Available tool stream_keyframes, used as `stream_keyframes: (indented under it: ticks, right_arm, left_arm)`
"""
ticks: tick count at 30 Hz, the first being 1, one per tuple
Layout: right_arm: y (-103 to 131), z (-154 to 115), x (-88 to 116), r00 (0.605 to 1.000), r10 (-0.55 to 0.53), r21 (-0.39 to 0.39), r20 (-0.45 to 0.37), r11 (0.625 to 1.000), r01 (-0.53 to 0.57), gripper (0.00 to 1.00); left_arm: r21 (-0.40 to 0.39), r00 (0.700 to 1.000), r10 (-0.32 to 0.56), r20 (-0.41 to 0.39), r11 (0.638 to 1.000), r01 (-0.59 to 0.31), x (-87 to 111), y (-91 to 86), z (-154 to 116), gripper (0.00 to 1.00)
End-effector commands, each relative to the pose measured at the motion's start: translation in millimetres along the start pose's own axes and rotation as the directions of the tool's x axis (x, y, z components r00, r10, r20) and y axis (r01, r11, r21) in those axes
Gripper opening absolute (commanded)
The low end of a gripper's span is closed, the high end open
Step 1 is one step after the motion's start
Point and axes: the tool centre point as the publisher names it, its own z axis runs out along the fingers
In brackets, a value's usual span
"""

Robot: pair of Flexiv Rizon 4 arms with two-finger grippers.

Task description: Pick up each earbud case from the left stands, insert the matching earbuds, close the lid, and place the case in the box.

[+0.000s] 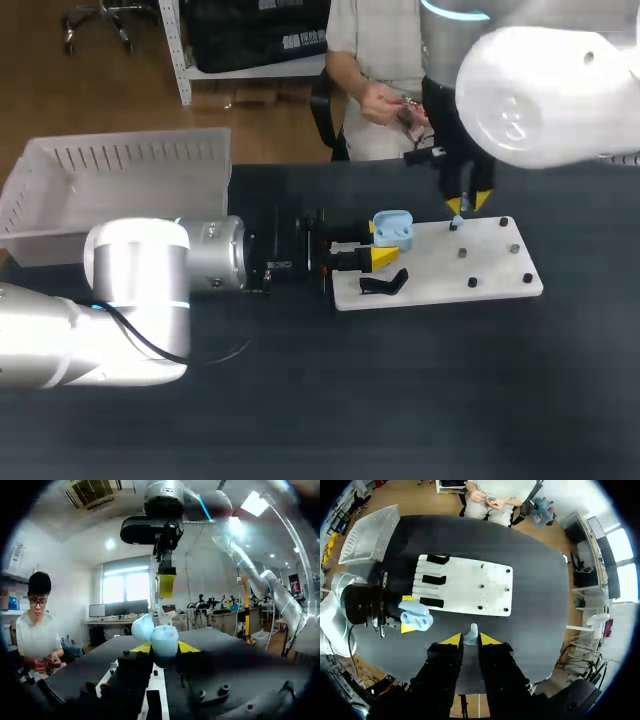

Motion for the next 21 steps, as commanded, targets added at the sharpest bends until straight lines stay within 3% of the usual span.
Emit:
stream_keyframes:
  ticks: [1,3,18,21]
  right_arm:
    - [13.9,-5.4,15.1,0.999,0.015,-0.027,0.029,1.0,-0.015,0.0]
    - [23.0,-7.1,21.9,0.999,0.012,-0.044,0.035,0.999,-0.01,0.0]
    - [23.0,-7.1,21.9,0.999,0.012,-0.044,0.035,0.999,-0.01,0.0]
    - [25.2,-8.7,18.2,0.992,0.116,-0.043,0.057,0.993,-0.114,0.0]
  left_arm:
    - [-0.003,1.0,0.002,0.003,1.0,-0.002,0.9,0.1,0.6,0.0]
    - [-0.003,1.0,0.002,0.003,1.0,-0.002,0.9,0.1,0.6,0.0]
    - [-0.003,1.0,0.002,0.003,1.0,-0.002,0.9,0.1,0.6,0.0]
    - [-0.003,1.0,0.002,0.003,1.0,-0.002,0.9,0.1,0.6,0.0]
